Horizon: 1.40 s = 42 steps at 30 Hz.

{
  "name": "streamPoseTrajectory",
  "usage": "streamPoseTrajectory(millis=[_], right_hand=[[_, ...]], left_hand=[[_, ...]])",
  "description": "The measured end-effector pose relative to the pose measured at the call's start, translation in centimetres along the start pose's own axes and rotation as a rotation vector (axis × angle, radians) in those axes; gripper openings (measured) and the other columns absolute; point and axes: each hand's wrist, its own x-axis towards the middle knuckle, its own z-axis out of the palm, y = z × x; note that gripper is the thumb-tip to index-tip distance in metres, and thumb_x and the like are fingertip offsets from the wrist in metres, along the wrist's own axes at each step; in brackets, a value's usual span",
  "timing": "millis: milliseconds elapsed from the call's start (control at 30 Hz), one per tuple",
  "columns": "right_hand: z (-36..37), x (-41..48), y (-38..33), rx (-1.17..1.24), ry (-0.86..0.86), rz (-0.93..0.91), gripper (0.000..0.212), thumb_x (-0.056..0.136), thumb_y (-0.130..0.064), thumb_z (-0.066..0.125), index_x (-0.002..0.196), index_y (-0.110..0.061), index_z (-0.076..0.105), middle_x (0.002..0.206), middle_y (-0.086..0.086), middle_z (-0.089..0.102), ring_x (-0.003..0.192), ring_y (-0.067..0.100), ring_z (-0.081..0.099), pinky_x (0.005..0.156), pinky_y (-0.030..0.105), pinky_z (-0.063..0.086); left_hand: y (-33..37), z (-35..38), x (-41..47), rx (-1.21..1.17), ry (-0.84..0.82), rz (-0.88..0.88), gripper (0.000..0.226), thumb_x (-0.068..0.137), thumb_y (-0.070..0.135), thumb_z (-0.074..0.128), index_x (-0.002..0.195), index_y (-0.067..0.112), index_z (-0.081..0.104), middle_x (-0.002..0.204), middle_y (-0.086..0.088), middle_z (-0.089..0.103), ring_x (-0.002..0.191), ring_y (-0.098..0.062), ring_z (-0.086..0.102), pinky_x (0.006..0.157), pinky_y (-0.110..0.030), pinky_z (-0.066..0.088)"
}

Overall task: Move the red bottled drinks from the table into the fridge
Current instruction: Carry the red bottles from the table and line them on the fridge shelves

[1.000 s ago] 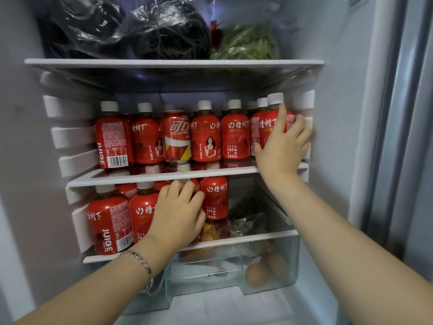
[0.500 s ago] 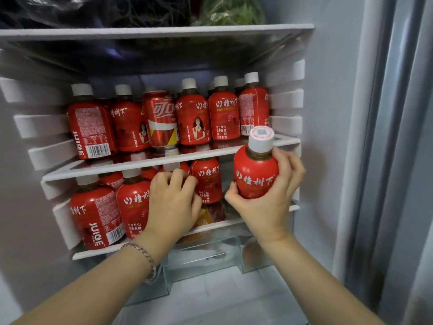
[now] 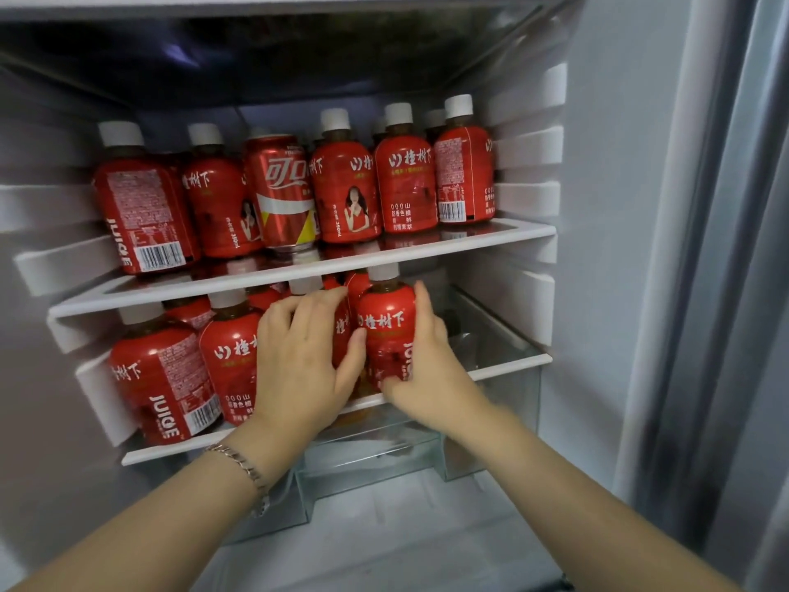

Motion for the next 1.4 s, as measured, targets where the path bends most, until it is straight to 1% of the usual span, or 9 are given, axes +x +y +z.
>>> streamPoseTrajectory(millis=[167,367,433,567,733,900,1033,1233,1400], right_hand=[[-1.6,1.0,0.3,0.062,-0.084,-0.001,0.084,0.086,-0.003,0.055,0.148,-0.032,0.007,0.118,-0.004,0.054,0.088,-0.003,0.055,0.069,0.003,0.044],[-1.0,2.2,0.4,-0.002,-0.141,0.066,0.095,0.085,-0.005,0.058,0.148,-0.027,-0.01,0.135,0.007,0.043,0.112,0.019,0.053,0.097,0.034,0.047],[-1.1,2.3,0.7,-0.011,-0.141,0.054,0.093,0.086,-0.004,0.056,0.149,-0.028,-0.008,0.133,0.005,0.046,0.107,0.017,0.055,0.092,0.031,0.048],[-1.8,2.2,1.2,-0.021,-0.114,0.025,0.069,0.091,-0.006,0.049,0.148,-0.029,0.018,0.124,0.002,0.056,0.102,0.015,0.058,0.088,0.027,0.048],[-2.3,4.2,2.8,-0.14,0.028,0.114,0.039,0.087,-0.002,0.049,0.124,-0.012,0.06,0.119,0.011,0.065,0.111,0.027,0.06,0.096,0.034,0.047],[-2.1,10.6,4.7,-0.404,-0.169,0.211,0.035,0.095,-0.023,0.046,0.13,-0.016,0.051,0.133,0.01,0.054,0.12,0.03,0.051,0.101,0.041,0.043],[-1.5,14.6,6.8,-0.737,-0.313,0.152,0.051,0.097,-0.018,0.042,0.145,-0.018,0.027,0.155,0.006,0.021,0.142,0.03,0.016,0.112,0.045,0.021],[-1.3,16.8,7.6,-0.658,-0.391,0.152,0.053,0.101,-0.021,0.031,0.15,-0.012,0.011,0.158,0.012,0.006,0.145,0.029,0.008,0.117,0.04,0.011],[-1.4,17.0,8.4,-0.652,-0.365,0.098,0.058,0.098,-0.018,0.038,0.15,-0.016,0.013,0.157,0.01,0.015,0.143,0.028,0.018,0.117,0.044,0.016]], left_hand=[[0.2,1.1,-0.4,0.173,-0.046,0.034,0.063,0.08,0.054,0.047,0.123,0.009,0.055,0.113,-0.01,0.063,0.104,-0.025,0.038,0.093,-0.04,0.024],[0.4,2.0,-0.4,0.295,0.003,0.106,0.057,0.08,0.053,0.049,0.123,0.016,0.057,0.112,-0.009,0.063,0.109,-0.027,0.041,0.094,-0.046,0.024],[0.3,2.3,-0.2,0.334,0.031,0.21,0.05,0.083,0.048,0.052,0.125,0.021,0.055,0.114,-0.01,0.063,0.11,-0.025,0.047,0.095,-0.046,0.026],[0.0,2.6,0.4,0.383,0.059,0.318,0.042,0.085,0.045,0.053,0.12,0.024,0.062,0.112,-0.014,0.064,0.099,-0.027,0.055,0.091,-0.045,0.03],[-0.3,2.8,0.8,0.4,0.102,0.36,0.04,0.086,0.047,0.054,0.116,0.021,0.062,0.099,-0.015,0.066,0.085,-0.03,0.062,0.088,-0.044,0.031],[-0.7,2.9,1.1,0.413,0.113,0.399,0.039,0.087,0.046,0.052,0.116,0.021,0.055,0.093,-0.014,0.065,0.086,-0.026,0.051,0.085,-0.043,0.032],[-0.8,3.0,0.9,0.425,0.103,0.406,0.041,0.087,0.047,0.052,0.118,0.02,0.053,0.093,-0.015,0.066,0.088,-0.025,0.047,0.086,-0.043,0.032],[-0.8,3.0,1.0,0.436,0.133,0.393,0.039,0.087,0.046,0.051,0.118,0.021,0.054,0.092,-0.015,0.066,0.086,-0.025,0.048,0.085,-0.043,0.033],[-0.4,3.4,1.0,0.435,0.157,0.387,0.038,0.087,0.046,0.051,0.115,0.021,0.055,0.09,-0.015,0.066,0.085,-0.025,0.048,0.085,-0.043,0.032]])
